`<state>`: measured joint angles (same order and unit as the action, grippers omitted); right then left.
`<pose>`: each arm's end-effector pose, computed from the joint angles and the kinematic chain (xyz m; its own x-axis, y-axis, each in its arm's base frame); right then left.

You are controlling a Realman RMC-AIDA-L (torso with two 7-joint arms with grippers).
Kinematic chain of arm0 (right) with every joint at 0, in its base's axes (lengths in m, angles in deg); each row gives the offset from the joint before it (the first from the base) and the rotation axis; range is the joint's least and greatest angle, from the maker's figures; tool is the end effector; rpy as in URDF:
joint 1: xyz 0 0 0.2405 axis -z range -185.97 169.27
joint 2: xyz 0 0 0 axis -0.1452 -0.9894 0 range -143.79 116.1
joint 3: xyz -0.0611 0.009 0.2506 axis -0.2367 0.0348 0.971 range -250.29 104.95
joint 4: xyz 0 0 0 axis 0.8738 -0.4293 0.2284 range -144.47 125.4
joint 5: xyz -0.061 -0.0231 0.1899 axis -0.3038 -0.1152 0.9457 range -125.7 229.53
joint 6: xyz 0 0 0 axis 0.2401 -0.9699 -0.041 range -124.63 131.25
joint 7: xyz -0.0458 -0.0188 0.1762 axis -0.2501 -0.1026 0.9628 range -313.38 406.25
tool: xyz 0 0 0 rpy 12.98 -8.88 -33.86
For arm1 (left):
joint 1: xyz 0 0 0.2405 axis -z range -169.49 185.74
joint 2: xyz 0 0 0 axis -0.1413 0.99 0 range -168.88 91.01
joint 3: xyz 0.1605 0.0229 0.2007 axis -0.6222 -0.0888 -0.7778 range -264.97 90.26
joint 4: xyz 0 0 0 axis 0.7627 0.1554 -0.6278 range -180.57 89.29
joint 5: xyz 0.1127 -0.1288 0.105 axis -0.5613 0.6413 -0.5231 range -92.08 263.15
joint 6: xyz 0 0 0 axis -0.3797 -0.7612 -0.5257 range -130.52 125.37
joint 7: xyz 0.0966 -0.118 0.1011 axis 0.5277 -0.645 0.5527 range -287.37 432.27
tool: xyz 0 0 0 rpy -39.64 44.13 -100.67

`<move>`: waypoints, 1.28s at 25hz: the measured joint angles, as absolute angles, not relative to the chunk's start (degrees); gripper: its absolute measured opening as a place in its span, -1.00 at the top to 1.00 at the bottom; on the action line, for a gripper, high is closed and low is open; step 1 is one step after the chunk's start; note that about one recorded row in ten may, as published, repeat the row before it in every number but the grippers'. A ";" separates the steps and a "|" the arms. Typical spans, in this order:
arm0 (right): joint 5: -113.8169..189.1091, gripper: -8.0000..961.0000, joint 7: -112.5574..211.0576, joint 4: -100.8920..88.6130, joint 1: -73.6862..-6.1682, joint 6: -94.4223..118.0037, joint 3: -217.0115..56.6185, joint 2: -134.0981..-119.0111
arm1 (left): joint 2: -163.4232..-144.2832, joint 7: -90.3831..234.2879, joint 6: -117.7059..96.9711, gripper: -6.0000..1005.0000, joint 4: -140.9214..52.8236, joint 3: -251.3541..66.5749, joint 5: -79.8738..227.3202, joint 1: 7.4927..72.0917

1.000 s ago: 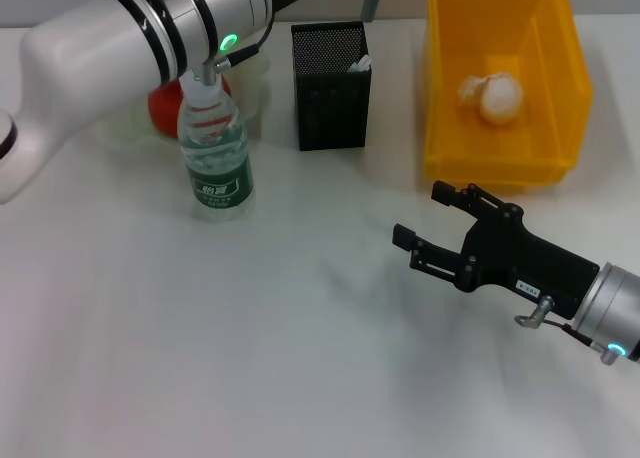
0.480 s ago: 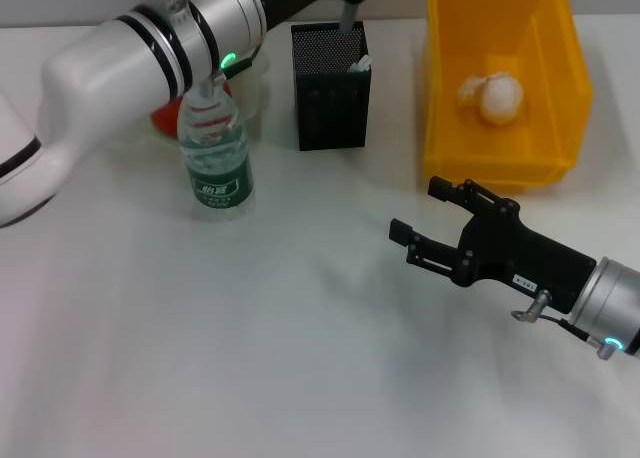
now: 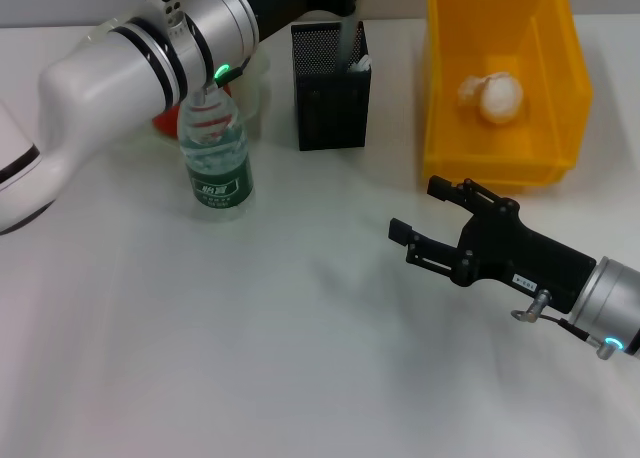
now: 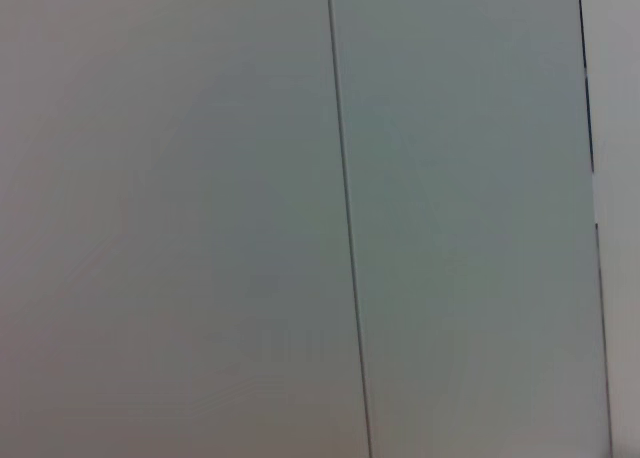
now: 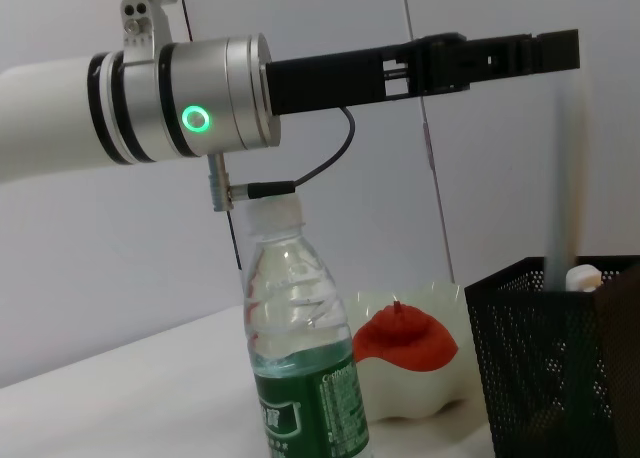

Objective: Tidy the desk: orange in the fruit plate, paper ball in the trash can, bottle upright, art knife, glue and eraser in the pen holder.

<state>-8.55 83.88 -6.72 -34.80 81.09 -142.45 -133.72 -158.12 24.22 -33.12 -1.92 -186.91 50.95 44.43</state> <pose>0.2672 0.2977 -0.1018 0.6883 -0.1989 -0.6976 -0.5520 -0.7676 -0.3258 -0.1145 0.4441 -0.0752 0.7926 -0.0172 0.6095 0.4307 -0.6917 -0.5797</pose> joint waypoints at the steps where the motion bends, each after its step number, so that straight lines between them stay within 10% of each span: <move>1: -8.55 -0.72 83.88 -6.72 -34.80 81.09 -142.45 -133.72 | -158.12 24.22 -33.12 0.45 -1.92 -186.91 50.95 44.43; 14: -8.55 -0.72 83.88 -6.72 -34.53 81.65 -142.45 -133.72 | -158.07 24.36 -39.01 0.35 -2.43 -186.33 51.00 43.71; 25: -8.55 -0.72 83.88 -6.72 -34.15 84.51 -142.45 -133.72 | -156.14 21.84 -59.40 0.13 7.59 -184.27 49.93 30.16; 32: -8.55 -0.72 83.88 -6.72 -34.18 85.22 -142.45 -133.72 | -154.47 6.65 -67.55 -0.40 11.77 -178.47 33.01 26.96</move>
